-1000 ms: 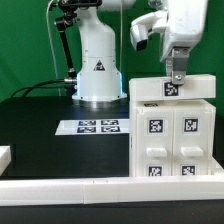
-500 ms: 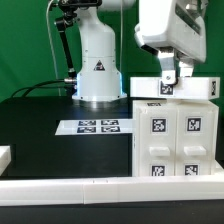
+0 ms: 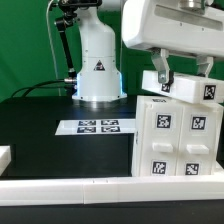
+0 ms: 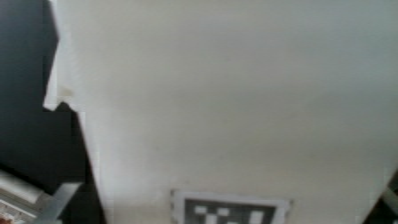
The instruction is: Assemble cabinet
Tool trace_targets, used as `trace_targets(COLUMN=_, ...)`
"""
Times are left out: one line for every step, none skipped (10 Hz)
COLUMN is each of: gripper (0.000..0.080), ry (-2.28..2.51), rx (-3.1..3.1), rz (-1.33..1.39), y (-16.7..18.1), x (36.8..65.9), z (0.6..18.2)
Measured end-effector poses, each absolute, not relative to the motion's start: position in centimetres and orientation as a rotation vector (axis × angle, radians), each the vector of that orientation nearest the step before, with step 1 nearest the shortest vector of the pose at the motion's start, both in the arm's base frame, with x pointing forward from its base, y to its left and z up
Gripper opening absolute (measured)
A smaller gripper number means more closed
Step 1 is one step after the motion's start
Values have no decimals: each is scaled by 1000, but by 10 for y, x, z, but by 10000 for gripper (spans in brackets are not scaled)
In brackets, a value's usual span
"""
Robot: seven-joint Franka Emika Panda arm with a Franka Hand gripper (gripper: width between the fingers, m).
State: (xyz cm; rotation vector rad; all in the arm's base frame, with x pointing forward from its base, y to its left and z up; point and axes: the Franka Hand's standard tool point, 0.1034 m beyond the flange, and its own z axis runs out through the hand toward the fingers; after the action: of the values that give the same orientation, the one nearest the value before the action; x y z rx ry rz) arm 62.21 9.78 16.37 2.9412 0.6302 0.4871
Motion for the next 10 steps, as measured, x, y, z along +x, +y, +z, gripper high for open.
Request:
trace_targets(gripper=569, ry=481, rx=2988, rz=516, y=97, x=623, z=164)
trace_targets(gripper=569, ry=408, rx=3009, rz=527, y=95, x=623, z=164)
trace_targets(gripper=569, ry=385, rx=3017, rz=526, y=92, x=623, z=163)
trace_targets(gripper=569, ry=269, rx=3051, rz=535, y=90, x=622, z=162)
trace_targets(gripper=569, ry=232, rx=3061, rz=542, y=86, x=622, z=161)
trace_targets(gripper=569, ry=187, rx=3071, rz=548, y=84, x=621, z=159)
trace_targets(gripper=569, ry=44, rx=3102, rz=554, y=86, x=621, z=160)
trace_targets(gripper=569, ry=-50, rx=3118, rz=555, y=86, x=621, z=160)
trace_targets(gripper=569, ry=-132, rx=3130, rz=554, y=85, x=621, z=160)
trace_targets(gripper=569, ry=-254, rx=3142, rz=553, y=85, x=621, z=160)
